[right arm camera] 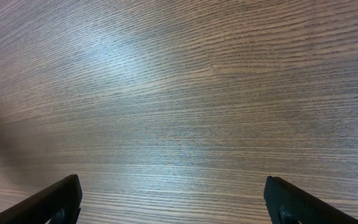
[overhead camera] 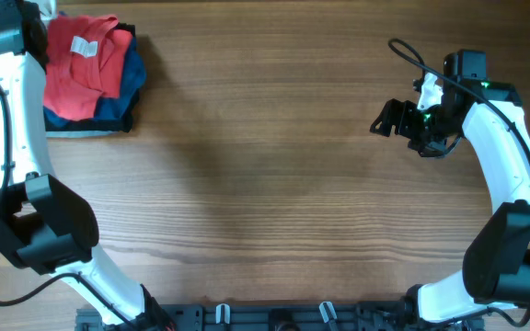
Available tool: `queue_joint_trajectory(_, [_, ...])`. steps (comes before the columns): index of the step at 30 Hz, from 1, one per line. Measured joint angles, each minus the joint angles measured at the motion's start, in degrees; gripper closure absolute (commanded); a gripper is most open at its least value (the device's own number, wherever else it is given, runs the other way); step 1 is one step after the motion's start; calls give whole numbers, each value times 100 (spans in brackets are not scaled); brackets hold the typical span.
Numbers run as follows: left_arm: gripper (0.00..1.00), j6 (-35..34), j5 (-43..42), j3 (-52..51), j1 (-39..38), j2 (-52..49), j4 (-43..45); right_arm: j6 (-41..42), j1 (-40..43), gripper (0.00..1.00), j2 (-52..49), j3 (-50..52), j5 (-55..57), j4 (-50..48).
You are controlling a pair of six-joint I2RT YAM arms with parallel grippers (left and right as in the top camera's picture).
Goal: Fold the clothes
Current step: 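Lift the white shirt with the left gripper and move it over the stack, then lower the white shirt onto the stack top and open the left gripper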
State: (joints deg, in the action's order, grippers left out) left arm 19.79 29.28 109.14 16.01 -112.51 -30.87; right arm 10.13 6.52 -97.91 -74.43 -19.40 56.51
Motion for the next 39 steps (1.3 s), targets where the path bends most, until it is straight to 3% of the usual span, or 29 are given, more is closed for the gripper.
queue_joint_trajectory(11, [96, -107, 26, 0, 326, 0, 83, 0, 0, 5, 0, 0, 0, -9])
queue_joint_trajectory(28, [94, -1292, -3320, 0, 286, -20, -1351, 0, 0, 5, 0, 0, 0, 57])
queue_joint_trajectory(29, [89, -1373, -3530, 0, 267, -22, -1464, 0, 0, 5, 0, 0, 0, 52])
queue_joint_trajectory(30, [75, -1438, -3711, 0, 236, -33, -1561, 0, 0, 5, 0, 0, 0, 37])
queue_joint_trajectory(34, [0, -1598, -4236, 0, 20, -83, -1860, 0, 0, 5, 0, 0, 0, 7])
queue_joint_trajectory(39, [0, -1676, -4542, 0, -332, -173, -2011, 0, 0, 5, 0, 0, 0, 0])
